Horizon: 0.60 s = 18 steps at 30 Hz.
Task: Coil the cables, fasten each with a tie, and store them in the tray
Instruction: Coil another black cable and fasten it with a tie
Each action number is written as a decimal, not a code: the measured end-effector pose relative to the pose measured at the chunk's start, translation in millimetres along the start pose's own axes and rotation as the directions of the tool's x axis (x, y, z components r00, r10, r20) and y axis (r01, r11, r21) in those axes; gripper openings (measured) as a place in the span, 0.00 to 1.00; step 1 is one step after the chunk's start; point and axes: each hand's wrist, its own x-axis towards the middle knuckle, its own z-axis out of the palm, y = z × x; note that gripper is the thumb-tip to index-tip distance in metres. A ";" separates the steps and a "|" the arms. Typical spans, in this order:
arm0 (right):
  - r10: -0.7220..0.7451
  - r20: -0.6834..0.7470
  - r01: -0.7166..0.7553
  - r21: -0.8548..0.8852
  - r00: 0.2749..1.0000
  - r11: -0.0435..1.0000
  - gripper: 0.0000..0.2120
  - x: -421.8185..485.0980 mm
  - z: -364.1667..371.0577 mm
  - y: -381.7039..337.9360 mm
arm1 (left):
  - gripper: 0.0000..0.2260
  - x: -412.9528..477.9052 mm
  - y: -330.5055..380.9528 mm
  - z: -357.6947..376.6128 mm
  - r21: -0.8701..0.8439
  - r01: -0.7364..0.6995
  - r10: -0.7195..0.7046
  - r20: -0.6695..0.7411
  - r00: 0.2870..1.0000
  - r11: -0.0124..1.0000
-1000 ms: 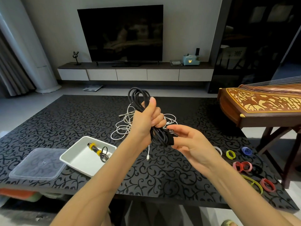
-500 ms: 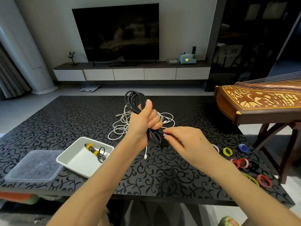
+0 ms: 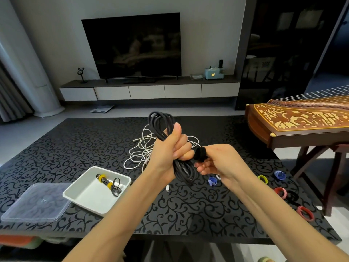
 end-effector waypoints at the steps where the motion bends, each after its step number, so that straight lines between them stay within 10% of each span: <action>1: -0.021 -0.009 0.021 -0.006 1.000 1.000 0.11 1.0 -0.2 -0.7 | 0.21 0.3 0.4 0.4 -0.018 0.007 -0.008 -0.016 1.000 1.000; 4: -0.409 -0.081 0.374 -0.275 0.909 0.886 0.11 0.2 -3.2 2.2 | 0.21 4.9 1.6 0.6 -0.069 -0.029 0.019 -0.129 0.991 0.997; 8: -0.894 0.081 0.626 -0.742 0.440 0.241 0.09 0.2 -3.9 7.6 | 0.20 11.9 -0.8 1.8 0.280 -0.190 0.260 -0.242 0.935 0.941; 10: -0.931 0.140 0.618 -0.779 0.338 0.107 0.10 5.0 -3.4 7.8 | 0.15 13.8 -3.5 3.2 0.560 -0.229 0.388 -0.184 0.903 0.797; 13: -0.915 0.051 0.597 -0.772 0.401 0.219 0.07 9.4 -5.6 3.5 | 0.13 13.4 -6.1 3.3 0.747 -0.198 0.386 -0.084 0.918 0.635; 18: -0.684 -0.149 0.463 -0.632 0.714 0.622 0.11 17.4 -4.6 -1.0 | 0.12 16.4 -5.9 6.6 0.904 -0.157 0.348 0.010 0.938 0.398</action>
